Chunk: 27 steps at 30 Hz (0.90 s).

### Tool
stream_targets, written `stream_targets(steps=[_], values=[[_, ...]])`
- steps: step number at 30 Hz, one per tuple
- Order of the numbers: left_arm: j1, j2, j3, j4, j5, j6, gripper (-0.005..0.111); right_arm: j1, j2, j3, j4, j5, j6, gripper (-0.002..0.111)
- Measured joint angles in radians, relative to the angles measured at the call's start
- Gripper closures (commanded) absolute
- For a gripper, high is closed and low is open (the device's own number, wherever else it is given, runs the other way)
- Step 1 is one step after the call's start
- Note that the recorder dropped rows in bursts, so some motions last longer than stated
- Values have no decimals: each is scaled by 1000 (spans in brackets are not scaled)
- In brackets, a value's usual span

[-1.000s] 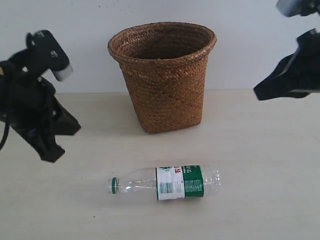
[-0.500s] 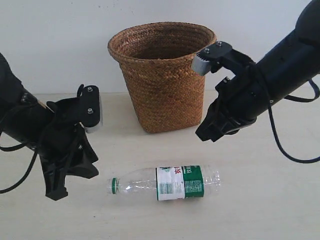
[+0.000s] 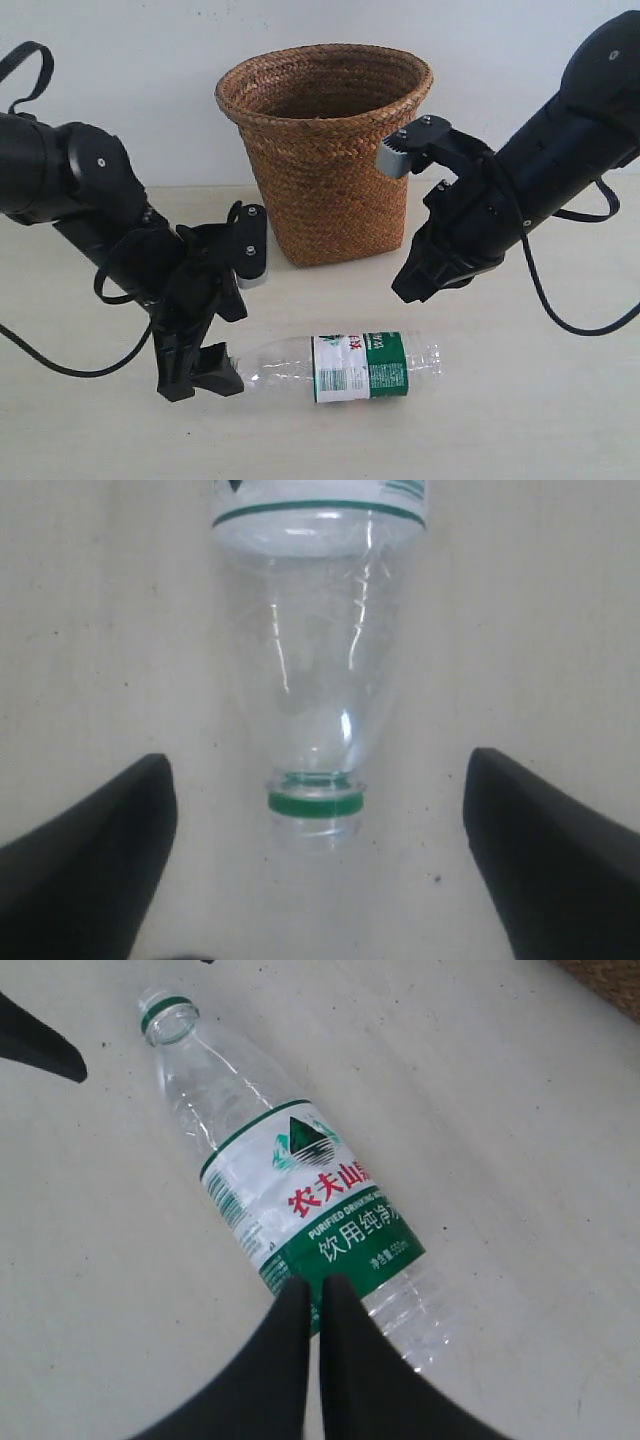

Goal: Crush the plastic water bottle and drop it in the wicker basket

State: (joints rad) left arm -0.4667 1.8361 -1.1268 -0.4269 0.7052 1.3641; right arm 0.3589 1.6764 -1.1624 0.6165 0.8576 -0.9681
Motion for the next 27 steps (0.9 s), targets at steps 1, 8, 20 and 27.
stream_targets(steps=[1,8,20,27], values=[[0,11,-5,0,0,6,33,0,2,0,0,0,0,108],[0,91,-40,6,-1,45,33,0,5,0,0,0,0,108],[0,169,-48,8,-71,68,97,0,5,0,0,0,0,108],[0,173,-48,7,-79,98,102,0,14,0,0,-4,69,108]])
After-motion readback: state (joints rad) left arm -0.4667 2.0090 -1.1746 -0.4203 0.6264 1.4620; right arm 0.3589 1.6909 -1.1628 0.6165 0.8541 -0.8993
